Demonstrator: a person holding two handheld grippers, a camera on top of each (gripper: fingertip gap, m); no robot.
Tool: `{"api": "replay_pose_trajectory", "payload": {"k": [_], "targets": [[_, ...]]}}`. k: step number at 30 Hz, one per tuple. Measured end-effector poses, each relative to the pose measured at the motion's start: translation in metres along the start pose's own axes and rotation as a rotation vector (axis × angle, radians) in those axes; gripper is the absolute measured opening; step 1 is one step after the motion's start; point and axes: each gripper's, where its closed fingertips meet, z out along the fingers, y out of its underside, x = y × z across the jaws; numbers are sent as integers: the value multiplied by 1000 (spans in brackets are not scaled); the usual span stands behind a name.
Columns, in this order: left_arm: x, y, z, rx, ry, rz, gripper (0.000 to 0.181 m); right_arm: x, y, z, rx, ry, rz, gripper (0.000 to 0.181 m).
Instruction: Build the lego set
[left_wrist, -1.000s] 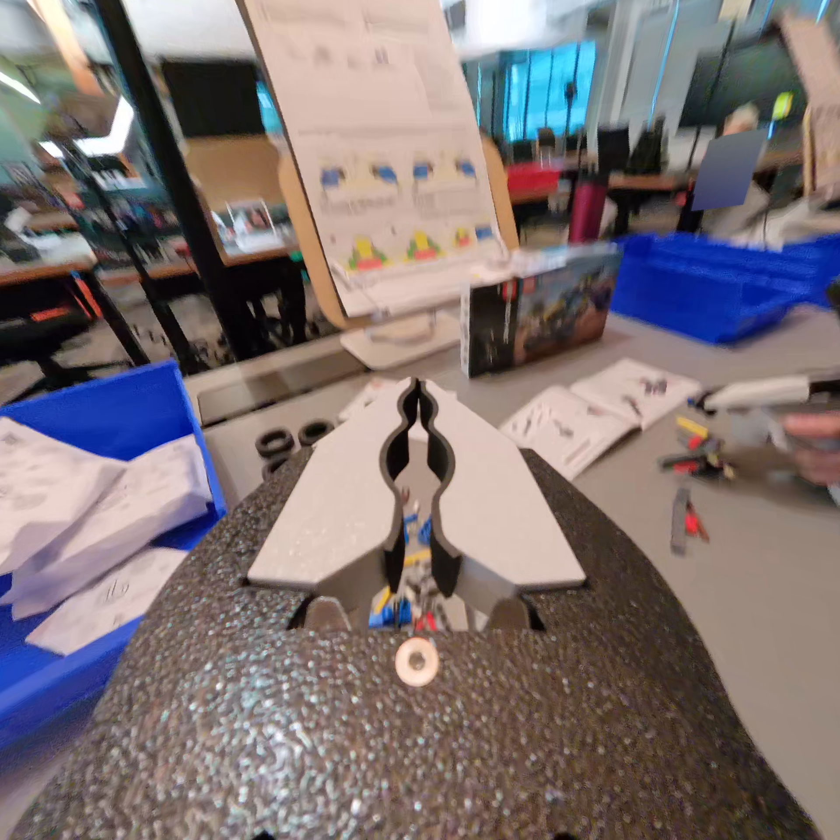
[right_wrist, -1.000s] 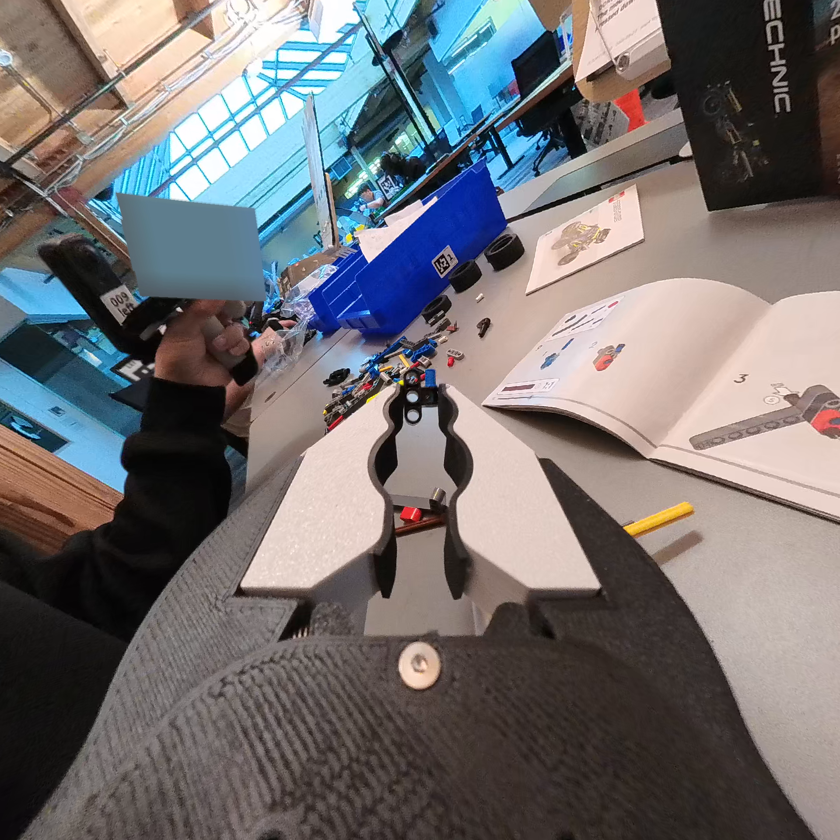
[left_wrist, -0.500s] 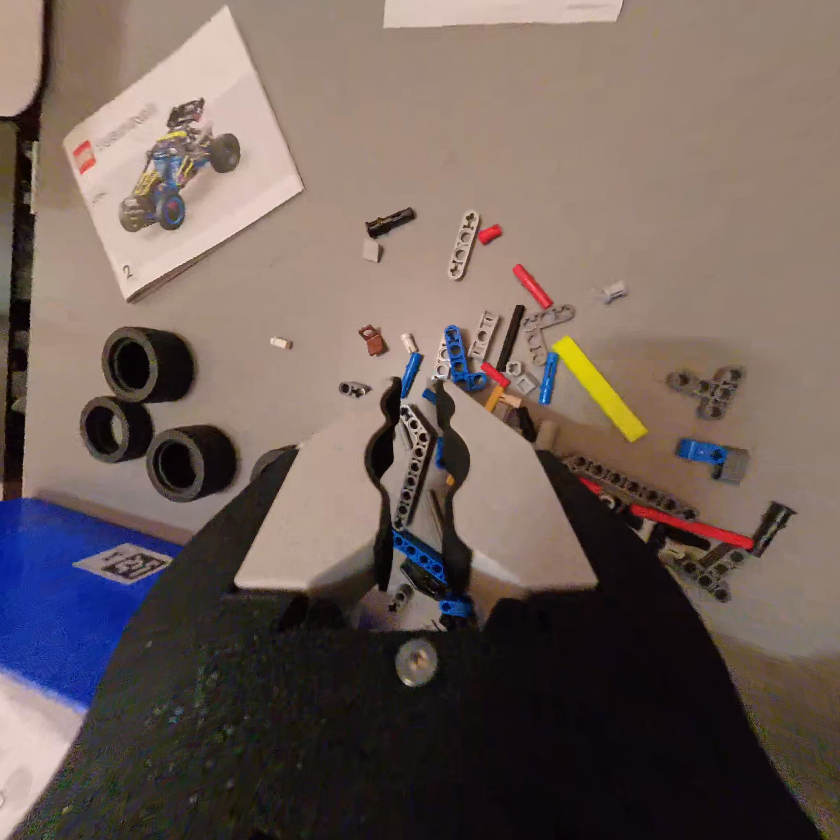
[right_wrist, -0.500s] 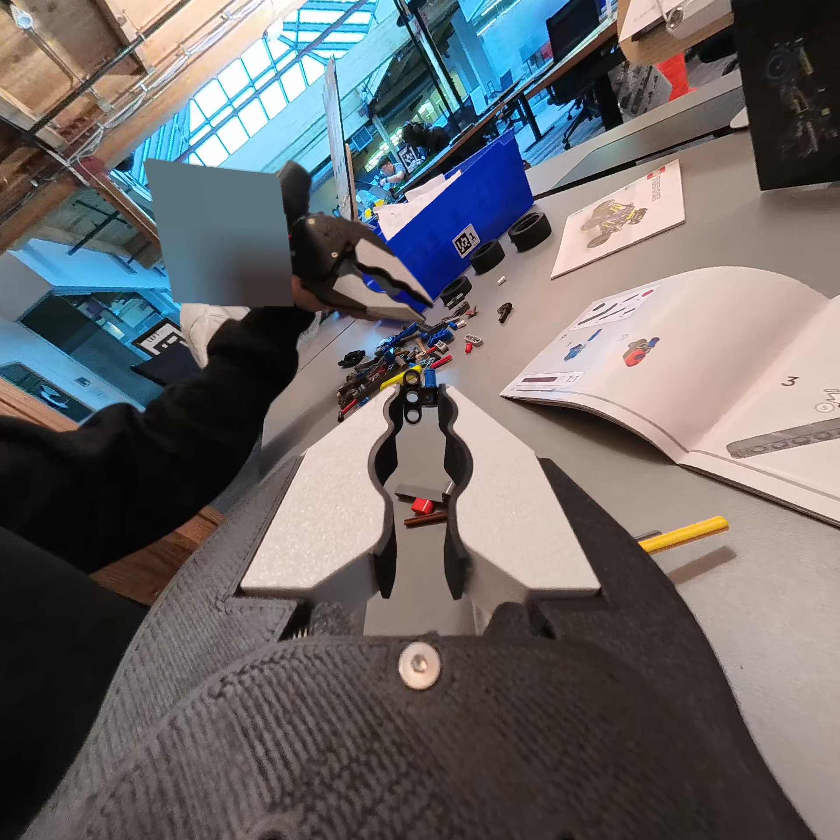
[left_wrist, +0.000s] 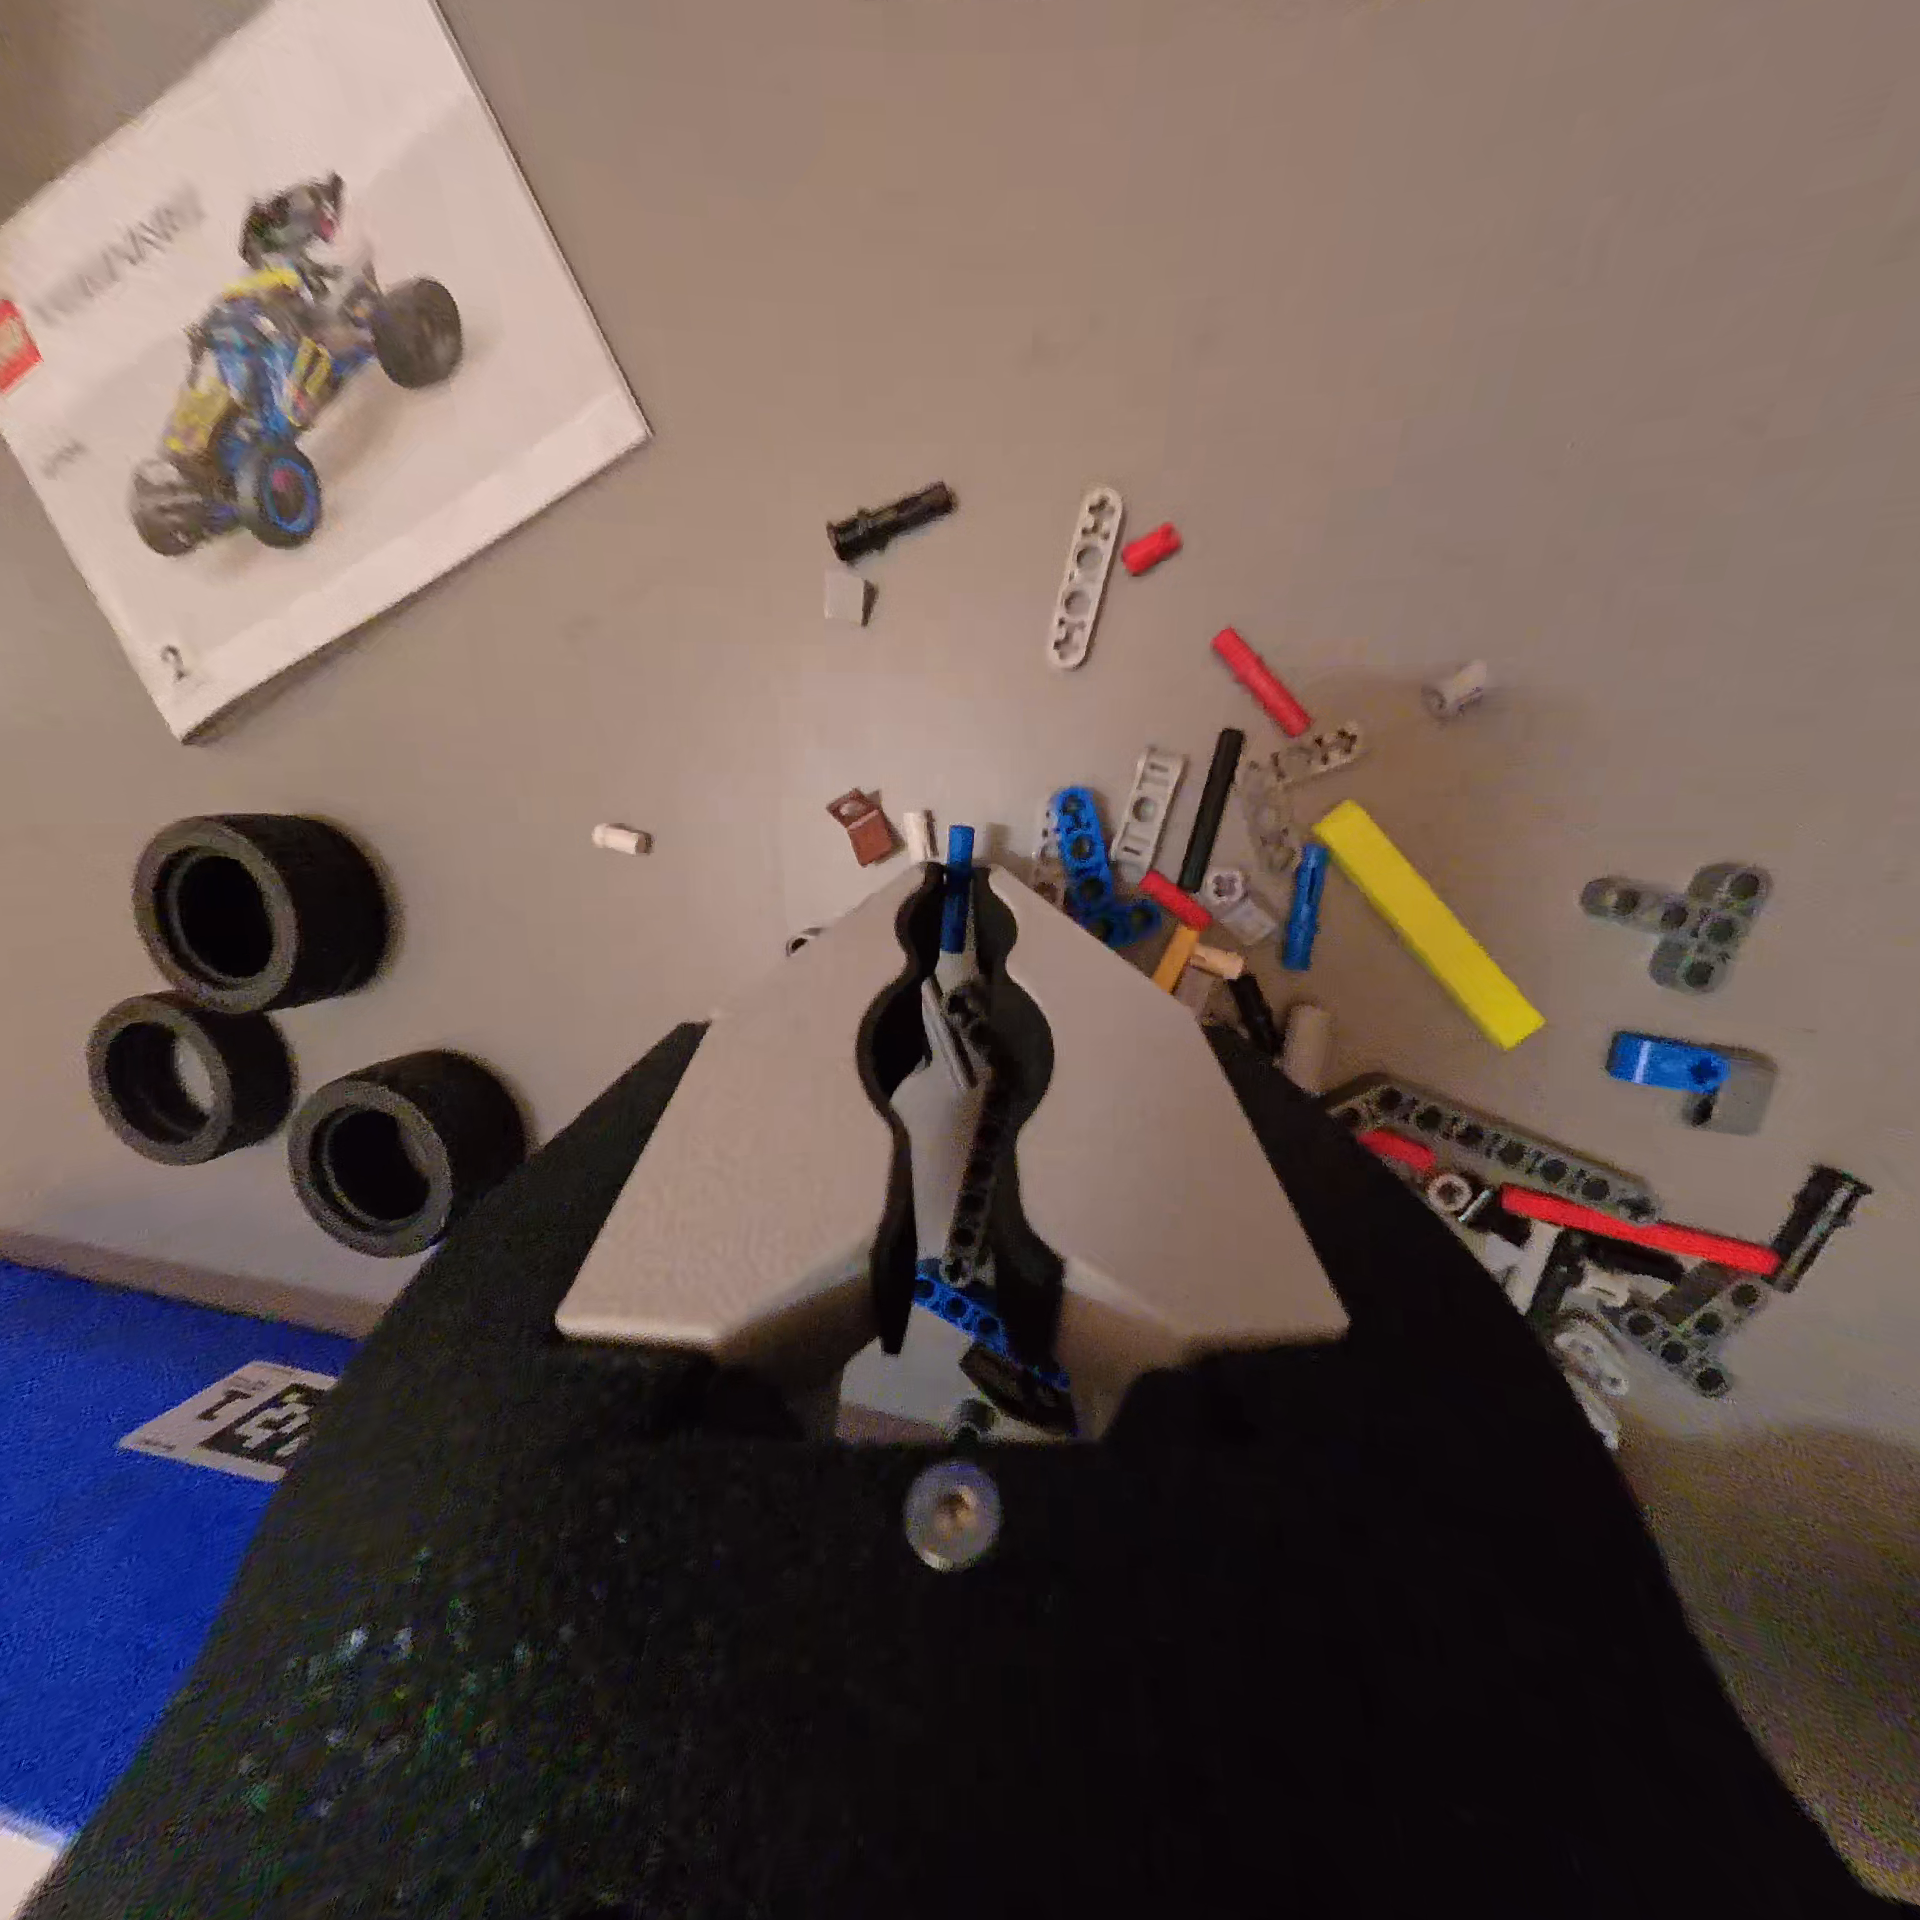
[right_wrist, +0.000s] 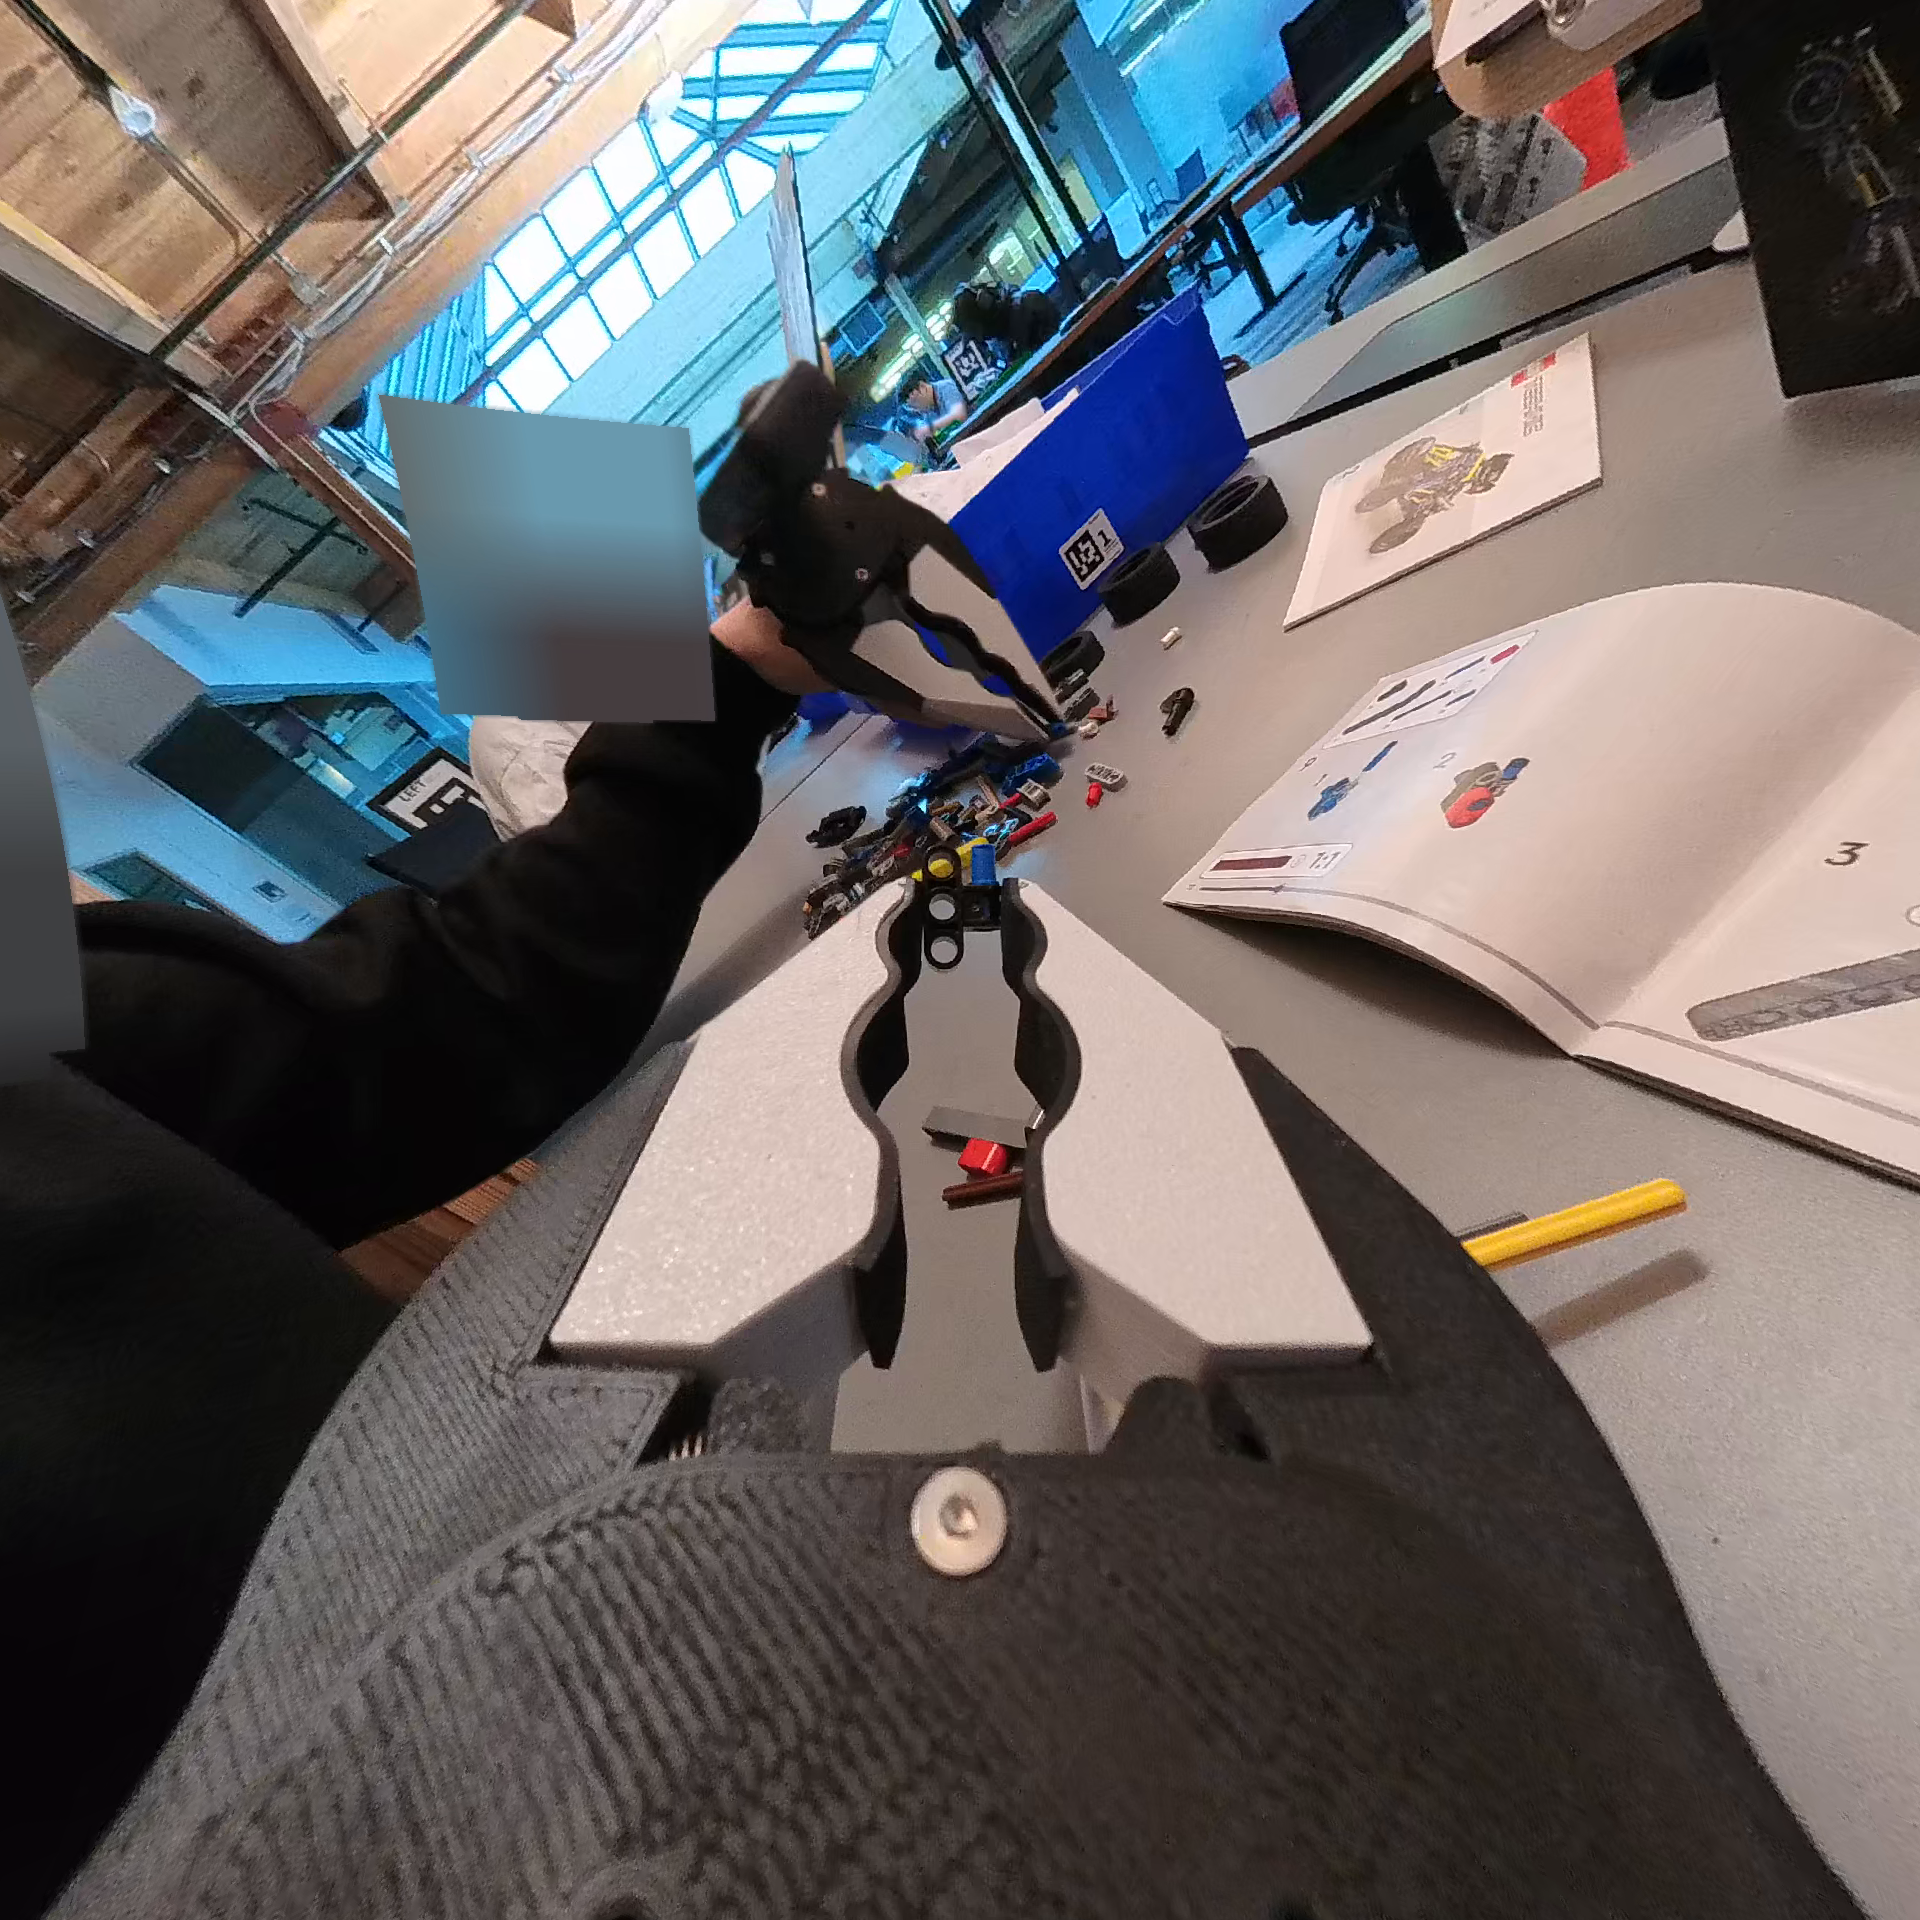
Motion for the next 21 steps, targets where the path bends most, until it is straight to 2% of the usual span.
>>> {"api": "replay_pose_trajectory", "payload": {"k": [4, 7, 9, 10, 12, 15, 21], "targets": [[7, -46, -35, 243, -89, 2, 3, 0, -1, -1, 4, -9, 14, 13], [51, -100, -57, 434, -115, 117, 3, 2, -2, -2, 13, -11, 30, 13], [100, -129, -43, 502, -62, 244, 3, 2, -2, -2, 15, -15, 39, 13], [119, -135, -28, 486, -51, 308, 3, 3, -3, -2, 17, -14, 42, 13], [149, -137, -2, 444, -30, 419, 3, 2, -3, -2, 15, -19, 43, 13], [168, -134, 19, 420, 19, 456, 3, 2, -2, -1, 8, -23, 42, 13], [178, -121, 28, 393, 55, 403, 8, 1, -3, -2, 16, -19, 27, 13]]}}
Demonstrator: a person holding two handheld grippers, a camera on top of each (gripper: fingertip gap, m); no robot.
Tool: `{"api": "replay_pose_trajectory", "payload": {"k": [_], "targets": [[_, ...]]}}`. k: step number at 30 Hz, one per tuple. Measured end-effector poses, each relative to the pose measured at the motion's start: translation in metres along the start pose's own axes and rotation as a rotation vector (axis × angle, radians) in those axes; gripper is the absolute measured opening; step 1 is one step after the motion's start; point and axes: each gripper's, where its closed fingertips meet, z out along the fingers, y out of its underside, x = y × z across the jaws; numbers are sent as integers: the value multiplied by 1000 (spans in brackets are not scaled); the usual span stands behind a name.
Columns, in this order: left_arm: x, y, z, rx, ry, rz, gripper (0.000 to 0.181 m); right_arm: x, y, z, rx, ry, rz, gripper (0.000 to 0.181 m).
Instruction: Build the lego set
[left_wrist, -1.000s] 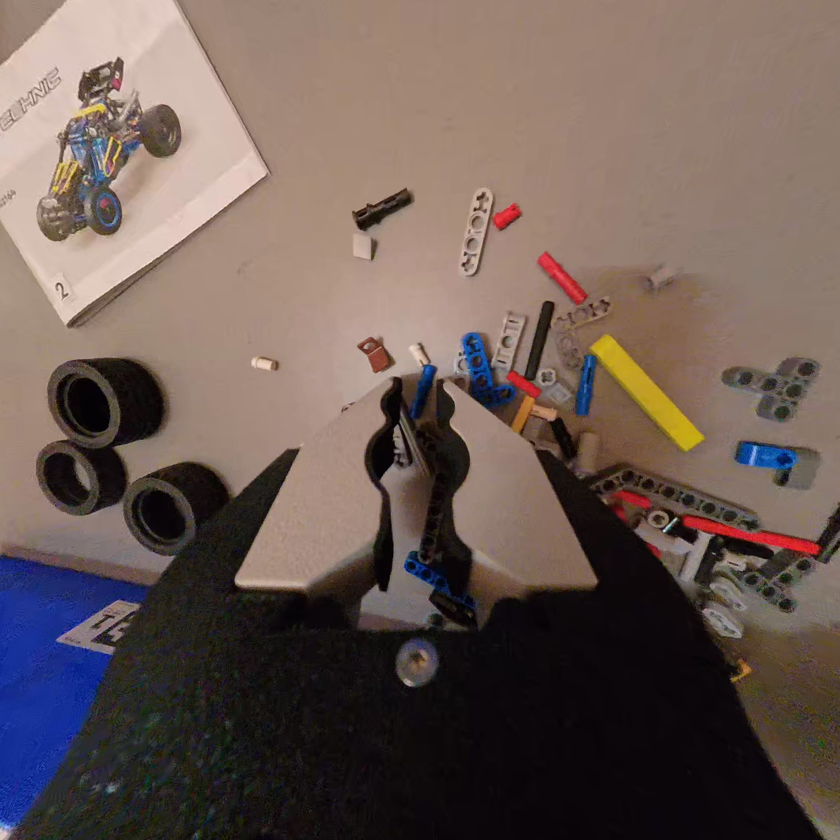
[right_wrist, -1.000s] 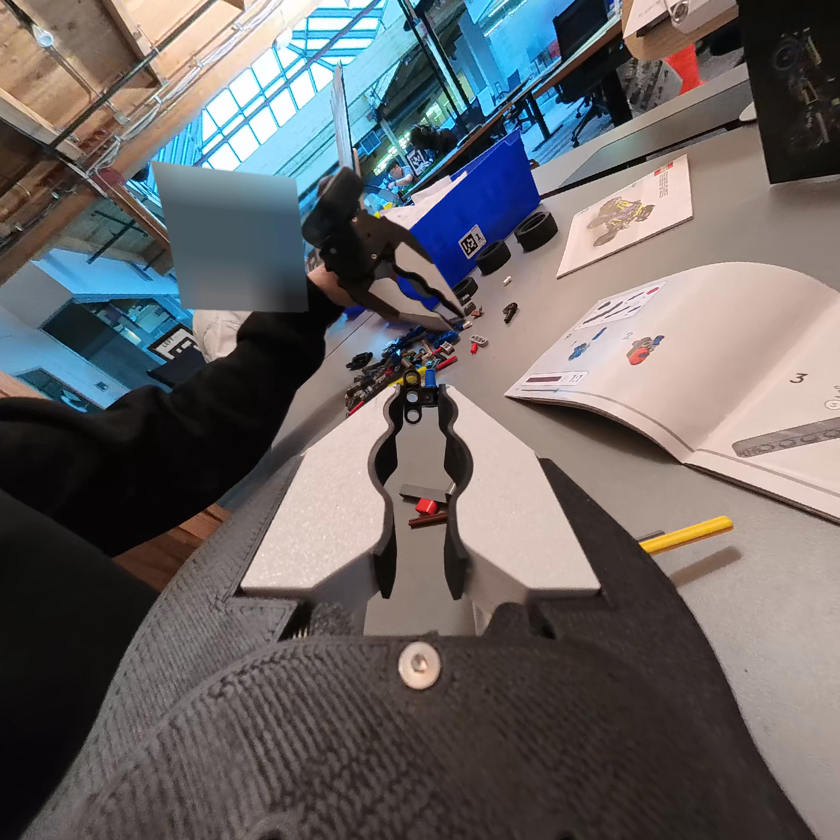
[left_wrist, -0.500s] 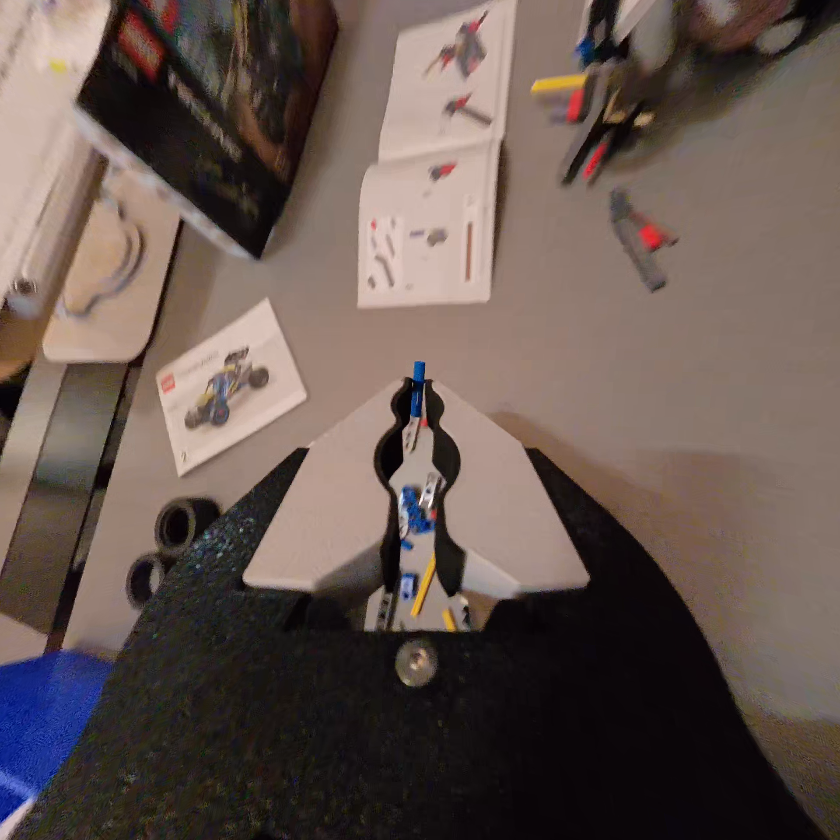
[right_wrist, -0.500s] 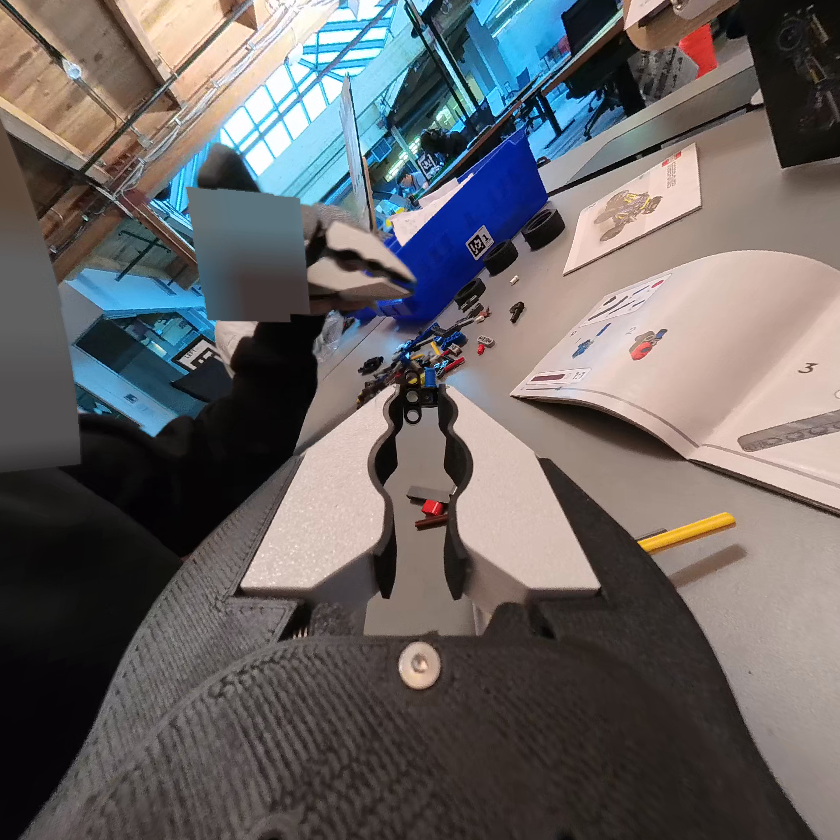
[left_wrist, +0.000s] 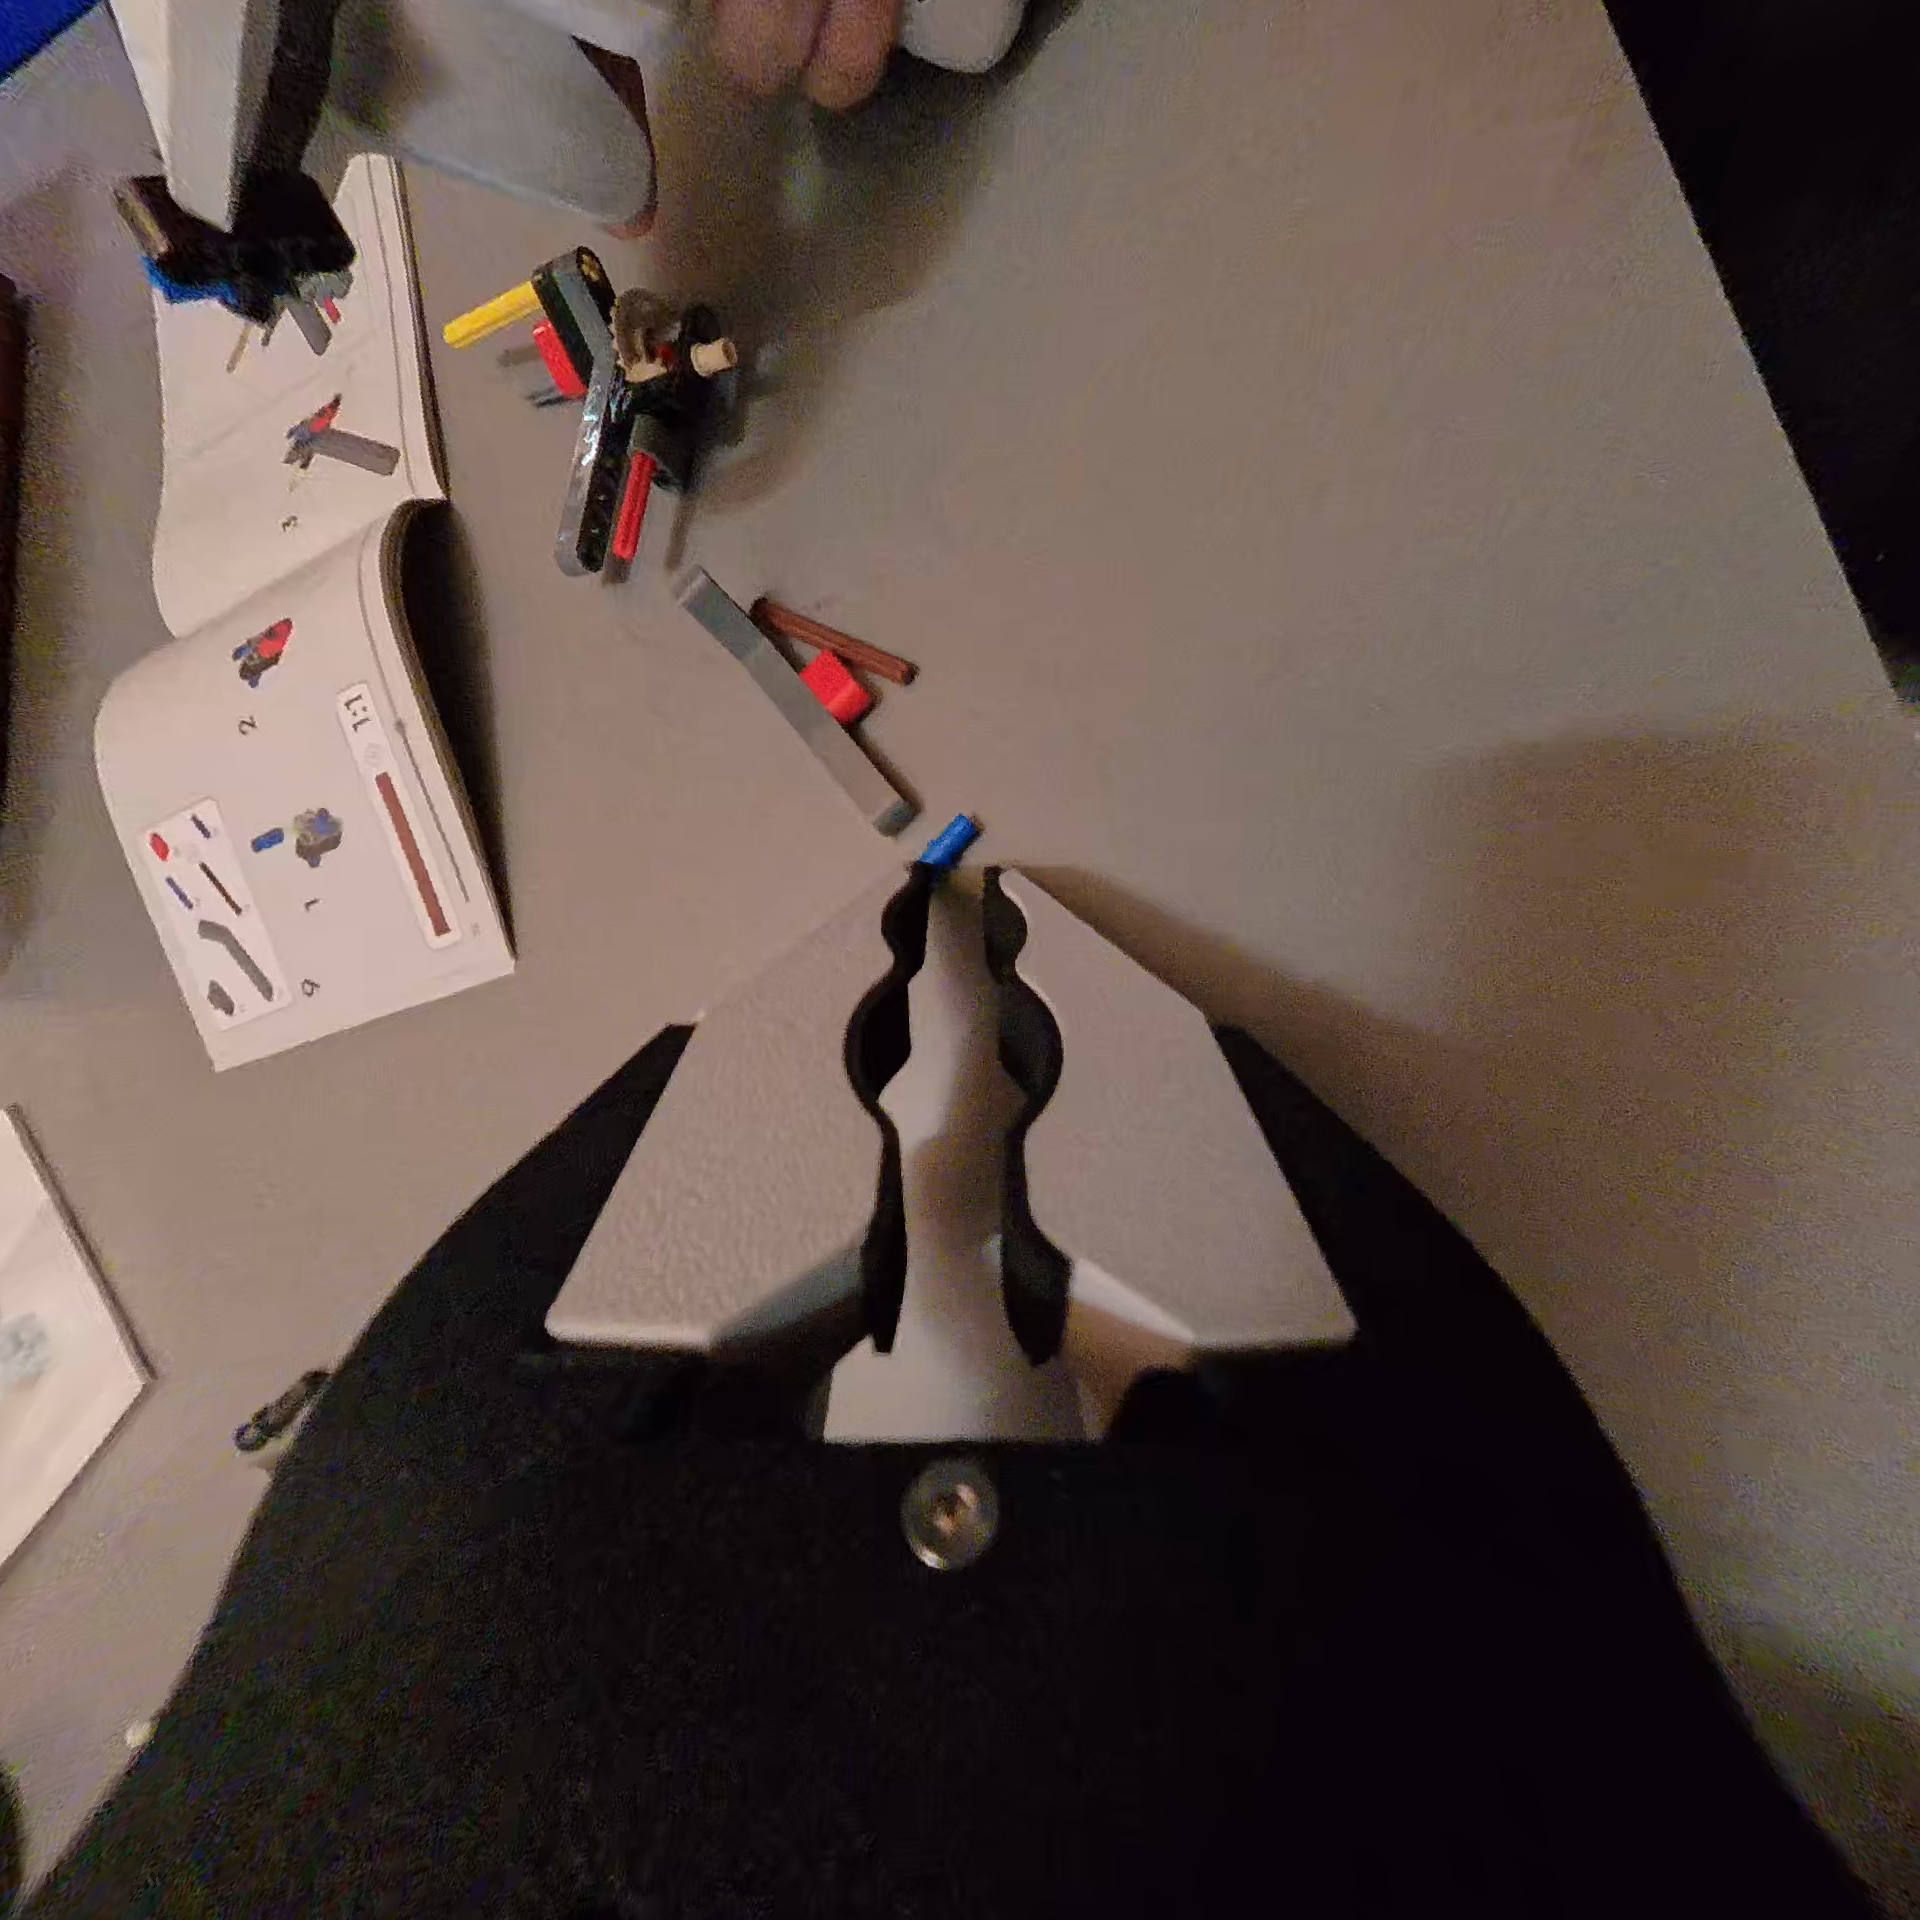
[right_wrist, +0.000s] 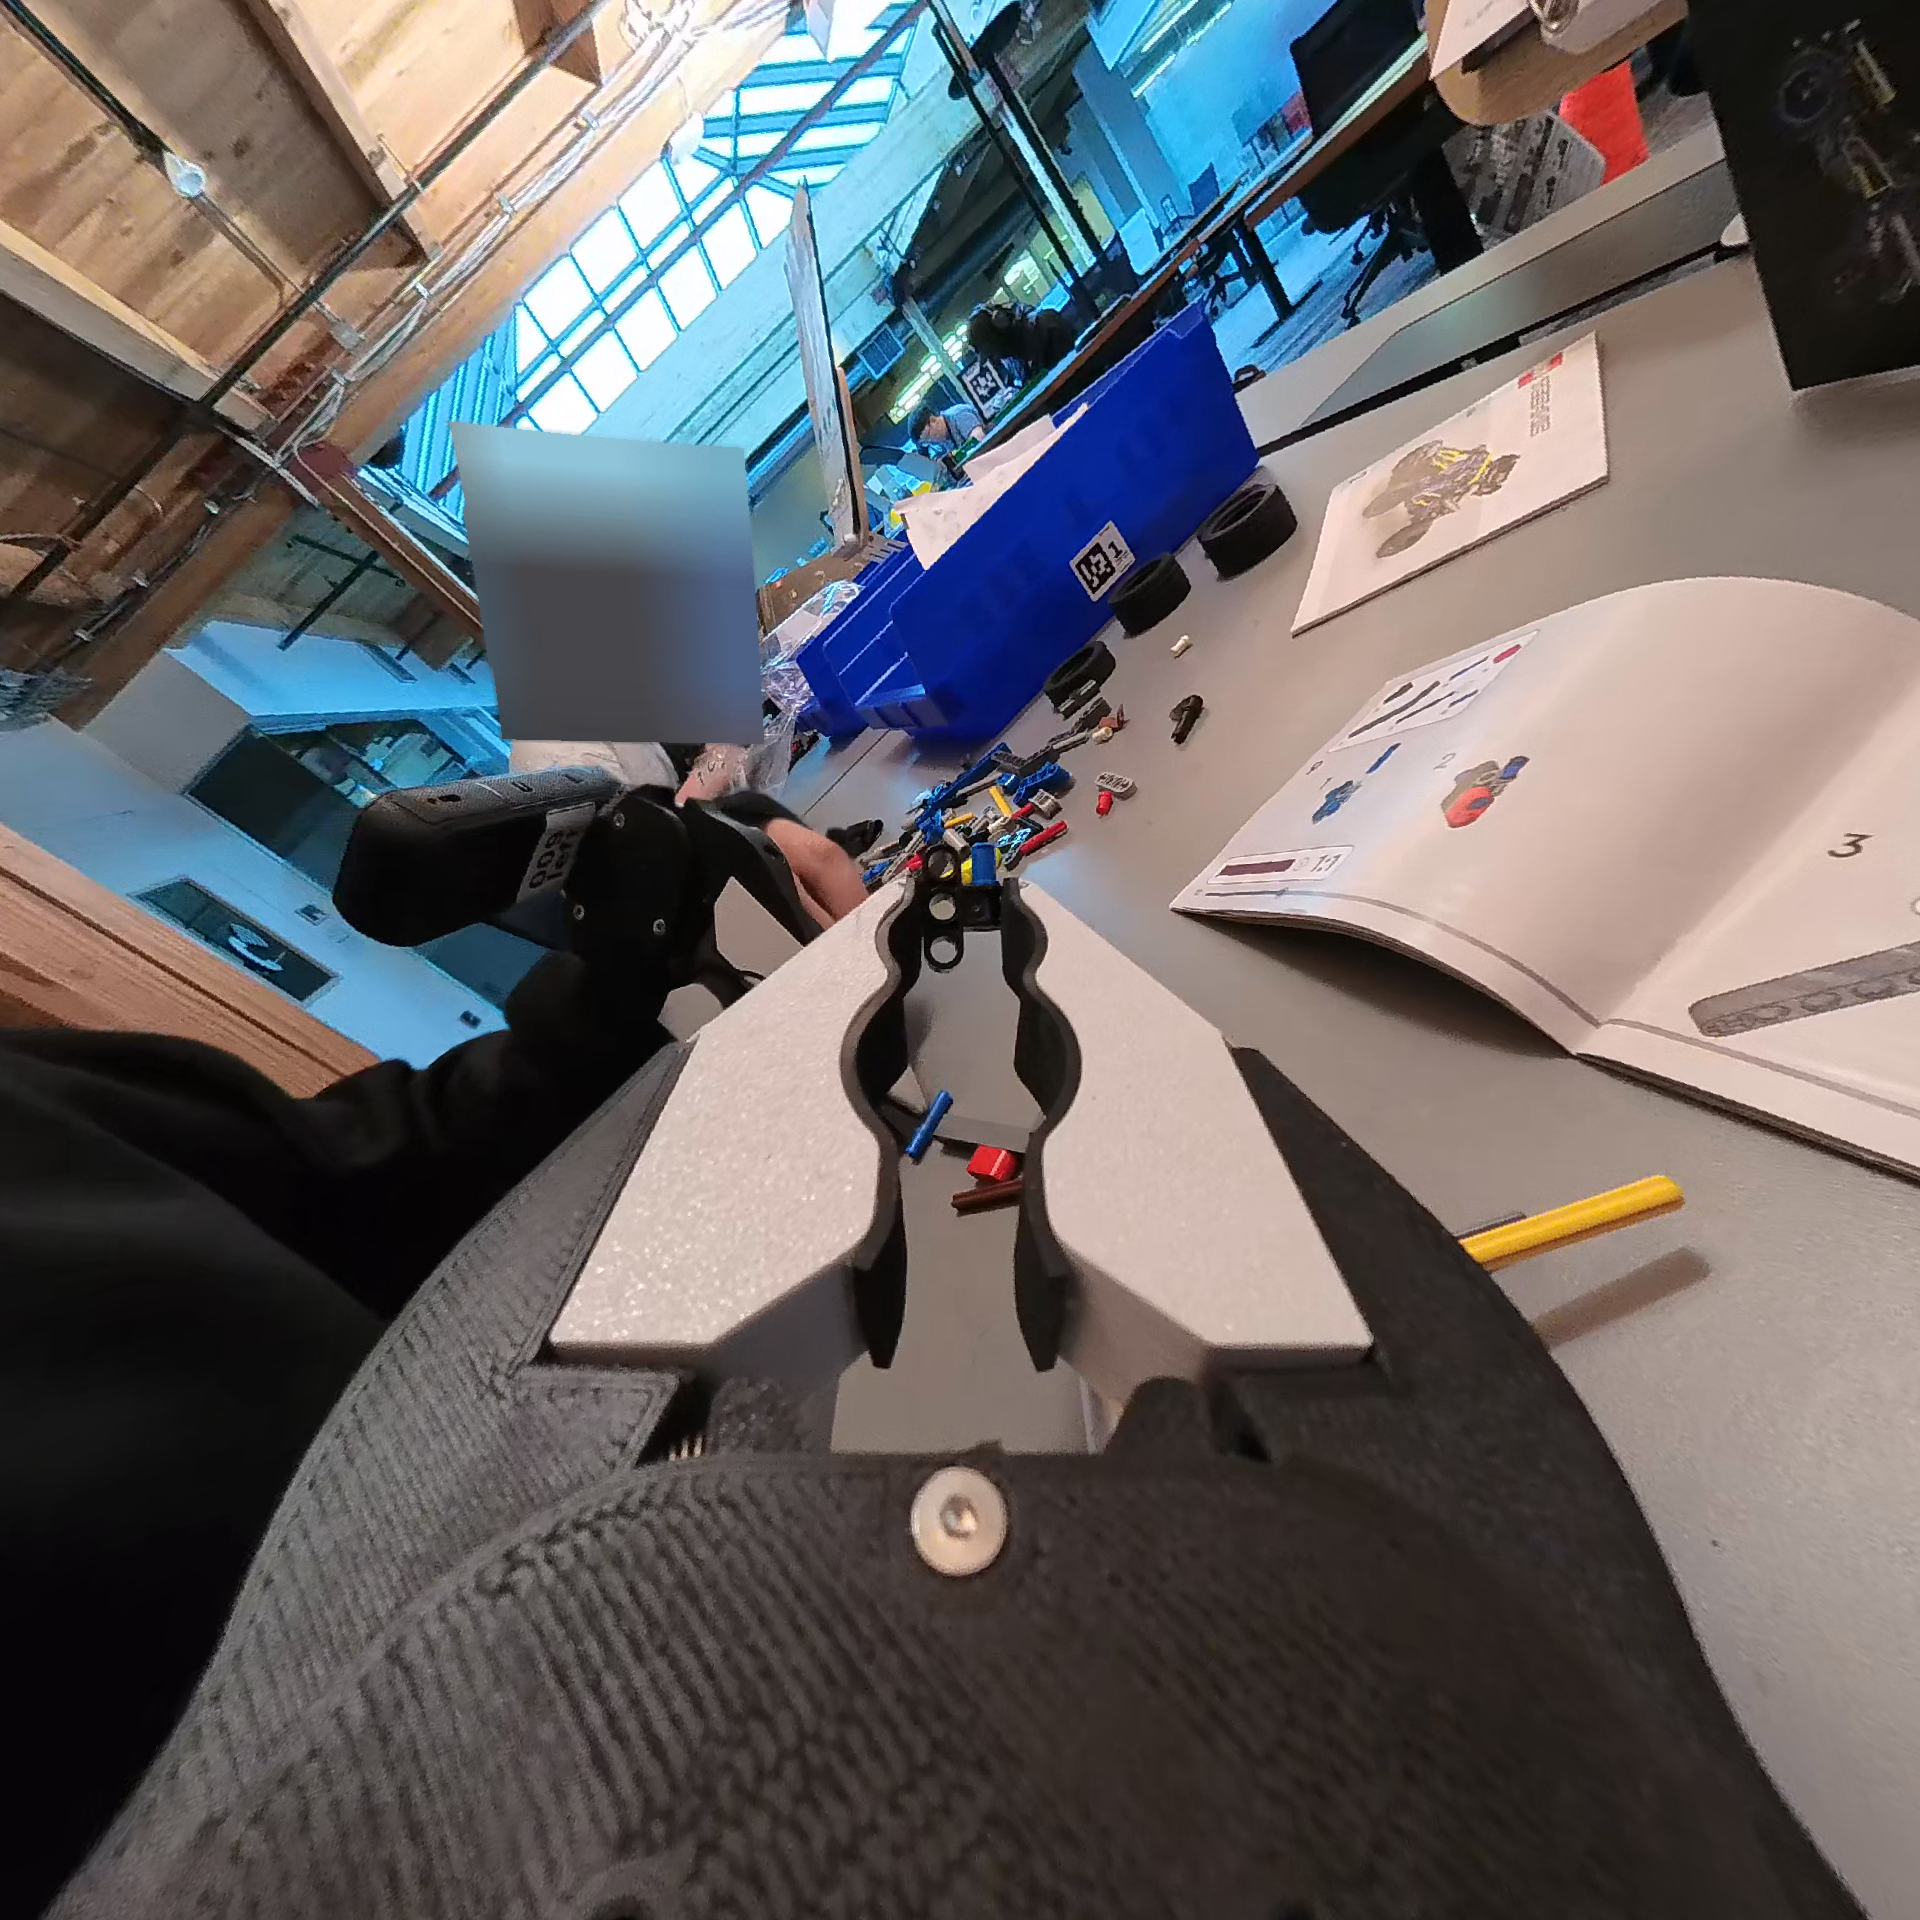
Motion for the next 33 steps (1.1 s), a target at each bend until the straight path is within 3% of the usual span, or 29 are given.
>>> {"api": "replay_pose_trajectory", "payload": {"k": [6, 11, 14, 20, 26, 33], "targets": [[0, -1, -16, -2, -152, -225, 16, 0, -1, -1, 10, -5, 5, 13], [-16, -5, -24, 0, -515, -757, 25, 0, -2, -1, 14, -10, 12, 13], [-1, -10, -18, 21, -574, -962, 34, 0, -2, -2, 15, -10, 11, 13], [4, 4, -3, -106, -639, -1001, 31, -1, -1, -1, 10, -18, 17, 13], [4, 10, -6, -104, -606, -979, 12, -1, -2, -1, 18, -18, 14, 13], [8, 28, -23, -74, -569, -1027, 11, -1, -1, -1, 12, -17, 15, 13]]}}
